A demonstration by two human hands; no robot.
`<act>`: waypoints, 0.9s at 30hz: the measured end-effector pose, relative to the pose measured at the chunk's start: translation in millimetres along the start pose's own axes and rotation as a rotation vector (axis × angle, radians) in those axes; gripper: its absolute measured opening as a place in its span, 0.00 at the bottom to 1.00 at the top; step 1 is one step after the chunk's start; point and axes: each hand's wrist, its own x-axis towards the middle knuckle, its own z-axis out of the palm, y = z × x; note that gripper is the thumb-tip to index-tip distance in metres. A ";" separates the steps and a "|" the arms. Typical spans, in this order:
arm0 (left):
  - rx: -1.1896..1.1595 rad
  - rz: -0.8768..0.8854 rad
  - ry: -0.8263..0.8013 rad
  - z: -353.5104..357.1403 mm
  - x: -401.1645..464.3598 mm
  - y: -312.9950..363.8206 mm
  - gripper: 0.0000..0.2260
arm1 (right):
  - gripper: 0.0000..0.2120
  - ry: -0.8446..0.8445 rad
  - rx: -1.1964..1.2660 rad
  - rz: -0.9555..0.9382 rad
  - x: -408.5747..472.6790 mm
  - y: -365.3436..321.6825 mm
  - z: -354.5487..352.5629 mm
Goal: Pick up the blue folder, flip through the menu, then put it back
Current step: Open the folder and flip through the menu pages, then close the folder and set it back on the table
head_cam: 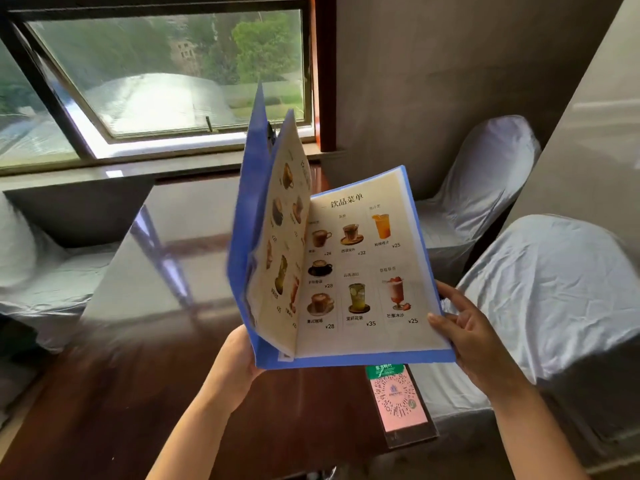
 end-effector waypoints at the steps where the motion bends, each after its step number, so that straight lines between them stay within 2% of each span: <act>1: 0.038 0.012 0.045 4.8 2.9 -2.2 0.17 | 0.22 -0.012 0.005 -0.003 -0.2 -2.9 0.2; 4: -0.102 0.032 0.075 5.0 0.7 -9.9 0.21 | 0.22 -0.052 0.021 -0.013 -0.3 -14.9 1.8; 8: -0.222 0.077 0.073 10.8 2.9 -14.6 0.15 | 0.21 -0.077 0.083 -0.026 1.3 -26.8 10.7; 14: -0.190 0.109 0.175 17.6 -2.0 -14.5 0.11 | 0.14 -0.089 0.042 -0.028 -0.7 -34.4 17.5; 21: -0.146 0.156 0.249 -2.0 -4.8 -21.7 0.14 | 0.14 -0.034 -0.098 -0.031 13.5 -20.9 29.3; 24: -0.069 0.075 0.273 -18.6 -9.7 -32.7 0.12 | 0.12 0.018 -0.219 0.014 22.9 1.0 40.4; 27: -0.019 -0.077 0.178 -38.4 -16.9 -51.8 0.10 | 0.12 0.047 -0.341 0.091 31.2 31.7 53.2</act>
